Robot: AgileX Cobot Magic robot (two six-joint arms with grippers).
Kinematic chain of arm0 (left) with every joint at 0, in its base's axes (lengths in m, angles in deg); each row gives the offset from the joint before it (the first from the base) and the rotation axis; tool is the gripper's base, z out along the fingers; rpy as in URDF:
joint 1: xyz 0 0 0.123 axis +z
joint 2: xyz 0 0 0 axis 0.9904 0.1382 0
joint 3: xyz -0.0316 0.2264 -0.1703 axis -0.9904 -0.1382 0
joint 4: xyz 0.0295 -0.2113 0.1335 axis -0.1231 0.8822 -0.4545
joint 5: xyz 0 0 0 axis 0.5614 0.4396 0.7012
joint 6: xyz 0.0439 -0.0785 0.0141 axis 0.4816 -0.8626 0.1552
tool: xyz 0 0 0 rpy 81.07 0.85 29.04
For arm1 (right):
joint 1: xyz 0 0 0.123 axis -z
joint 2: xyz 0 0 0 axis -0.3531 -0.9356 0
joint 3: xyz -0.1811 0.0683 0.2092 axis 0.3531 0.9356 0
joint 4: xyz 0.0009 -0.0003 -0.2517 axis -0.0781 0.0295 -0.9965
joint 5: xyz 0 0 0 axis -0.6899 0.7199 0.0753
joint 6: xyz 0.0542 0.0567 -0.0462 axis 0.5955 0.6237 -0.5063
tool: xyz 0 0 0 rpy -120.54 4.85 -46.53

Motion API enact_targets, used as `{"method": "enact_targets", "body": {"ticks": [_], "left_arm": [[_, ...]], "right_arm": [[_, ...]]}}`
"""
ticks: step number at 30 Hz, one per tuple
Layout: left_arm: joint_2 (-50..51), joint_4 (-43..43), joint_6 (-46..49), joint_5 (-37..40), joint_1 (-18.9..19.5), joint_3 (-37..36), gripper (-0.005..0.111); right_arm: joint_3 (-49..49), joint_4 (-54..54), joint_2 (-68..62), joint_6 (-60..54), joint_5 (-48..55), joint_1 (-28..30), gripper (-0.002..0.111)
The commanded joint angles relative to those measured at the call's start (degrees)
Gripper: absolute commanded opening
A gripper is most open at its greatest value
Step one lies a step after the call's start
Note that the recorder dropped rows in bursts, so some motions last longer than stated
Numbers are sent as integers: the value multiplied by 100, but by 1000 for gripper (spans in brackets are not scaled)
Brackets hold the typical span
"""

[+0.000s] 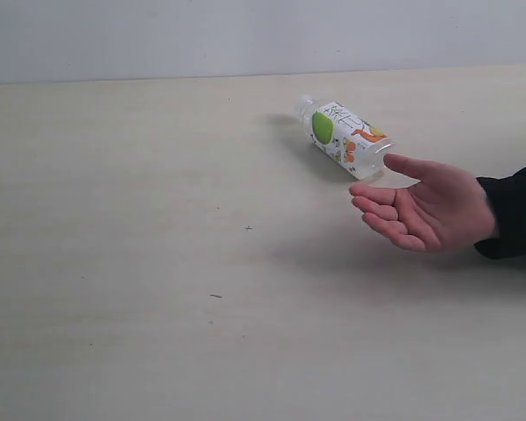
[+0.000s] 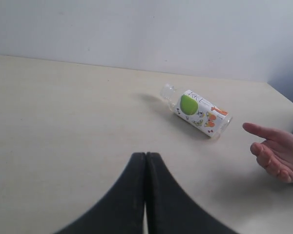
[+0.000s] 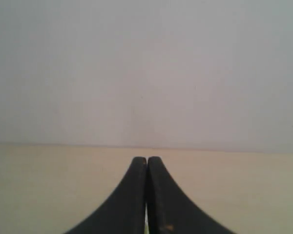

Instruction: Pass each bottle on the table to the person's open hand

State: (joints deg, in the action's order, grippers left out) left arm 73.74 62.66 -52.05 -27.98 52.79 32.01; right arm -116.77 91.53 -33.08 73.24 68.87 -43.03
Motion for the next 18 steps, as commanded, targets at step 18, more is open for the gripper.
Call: {"method": "enact_targets", "body": {"ticks": [18], "left_arm": [[-18, 6, 40, -31, 9, -20, 0]], "right_arm": [[-5815, -2293, -5026, -824, 6264, 45, 0]]}}
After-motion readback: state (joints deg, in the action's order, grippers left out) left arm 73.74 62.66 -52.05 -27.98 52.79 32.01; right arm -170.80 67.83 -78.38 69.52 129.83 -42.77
